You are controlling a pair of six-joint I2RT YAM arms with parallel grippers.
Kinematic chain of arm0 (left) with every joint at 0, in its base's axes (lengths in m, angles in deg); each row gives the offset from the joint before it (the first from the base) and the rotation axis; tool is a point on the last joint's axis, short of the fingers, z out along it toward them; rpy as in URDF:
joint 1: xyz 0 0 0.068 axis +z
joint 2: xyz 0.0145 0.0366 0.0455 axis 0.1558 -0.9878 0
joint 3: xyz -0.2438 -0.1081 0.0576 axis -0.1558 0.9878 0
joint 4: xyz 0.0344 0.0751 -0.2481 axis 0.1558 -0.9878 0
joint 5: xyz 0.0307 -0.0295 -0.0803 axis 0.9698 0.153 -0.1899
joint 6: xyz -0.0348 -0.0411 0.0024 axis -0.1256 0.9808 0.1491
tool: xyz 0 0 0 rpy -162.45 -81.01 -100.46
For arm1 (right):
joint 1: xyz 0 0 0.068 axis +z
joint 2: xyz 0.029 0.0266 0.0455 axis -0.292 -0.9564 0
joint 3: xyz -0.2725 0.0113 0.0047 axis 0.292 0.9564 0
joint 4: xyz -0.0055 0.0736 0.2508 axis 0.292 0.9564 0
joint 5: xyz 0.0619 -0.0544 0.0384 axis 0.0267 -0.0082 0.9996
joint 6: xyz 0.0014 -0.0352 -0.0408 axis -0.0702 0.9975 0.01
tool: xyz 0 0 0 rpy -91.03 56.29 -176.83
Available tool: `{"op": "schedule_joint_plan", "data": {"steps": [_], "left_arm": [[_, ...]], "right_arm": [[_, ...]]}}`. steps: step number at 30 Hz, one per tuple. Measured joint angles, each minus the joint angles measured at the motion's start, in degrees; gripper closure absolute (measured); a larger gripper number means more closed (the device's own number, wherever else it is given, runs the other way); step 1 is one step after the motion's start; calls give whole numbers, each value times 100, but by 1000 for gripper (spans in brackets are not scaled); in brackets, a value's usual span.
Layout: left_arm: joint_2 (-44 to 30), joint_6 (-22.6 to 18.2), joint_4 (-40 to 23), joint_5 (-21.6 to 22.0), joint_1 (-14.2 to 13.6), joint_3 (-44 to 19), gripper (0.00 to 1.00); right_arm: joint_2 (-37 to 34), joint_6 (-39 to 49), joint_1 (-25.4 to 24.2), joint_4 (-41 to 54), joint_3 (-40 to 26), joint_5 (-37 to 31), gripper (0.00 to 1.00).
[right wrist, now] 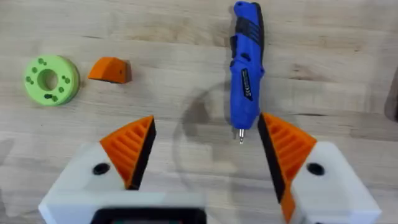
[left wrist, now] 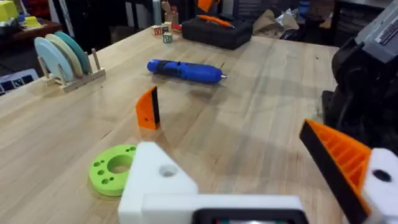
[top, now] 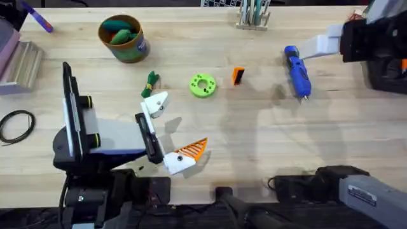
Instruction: Pick up the gripper from the table and insert it into the empty holder that is missing its gripper. Then pick up a screw, insert it into the mounting hole, and use the screwdriver to tighten it. Finally, clean up the table by picking up the vegetable and placing it into the bucket.
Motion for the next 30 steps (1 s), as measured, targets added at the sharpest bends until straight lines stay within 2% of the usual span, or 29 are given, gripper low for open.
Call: {"op": "schedule_joint_plan", "data": {"steps": [25, 30], "left_arm": [[2, 0, 0, -2, 0, 0, 15], [2, 0, 0, -2, 0, 0, 15]], "right_arm": [[0, -10, 4, -44, 0, 4, 8], [0, -186, 255, -42, 0, 2, 7]]}}
